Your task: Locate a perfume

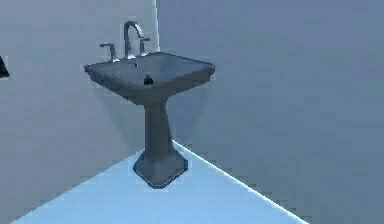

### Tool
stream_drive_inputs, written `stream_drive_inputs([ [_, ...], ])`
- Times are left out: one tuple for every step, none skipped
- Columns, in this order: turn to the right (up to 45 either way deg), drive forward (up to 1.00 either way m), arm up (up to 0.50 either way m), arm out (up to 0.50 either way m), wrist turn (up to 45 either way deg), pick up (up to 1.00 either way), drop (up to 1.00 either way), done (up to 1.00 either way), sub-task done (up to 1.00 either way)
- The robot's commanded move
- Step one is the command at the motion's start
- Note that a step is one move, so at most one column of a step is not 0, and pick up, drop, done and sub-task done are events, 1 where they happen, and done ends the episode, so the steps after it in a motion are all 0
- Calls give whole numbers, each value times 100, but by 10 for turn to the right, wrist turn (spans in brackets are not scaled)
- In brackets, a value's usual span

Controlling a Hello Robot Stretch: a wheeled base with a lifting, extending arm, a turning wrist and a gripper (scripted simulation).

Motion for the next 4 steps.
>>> stream_drive_inputs([
  [0,55,0,0,0,0,0,0,0],
  [300,0,0,0,0,0,0,0,0],
  [0,5,0,0,0,0,0,0,0],
  [-450,0,0,0,0,0,0,0,0],
])
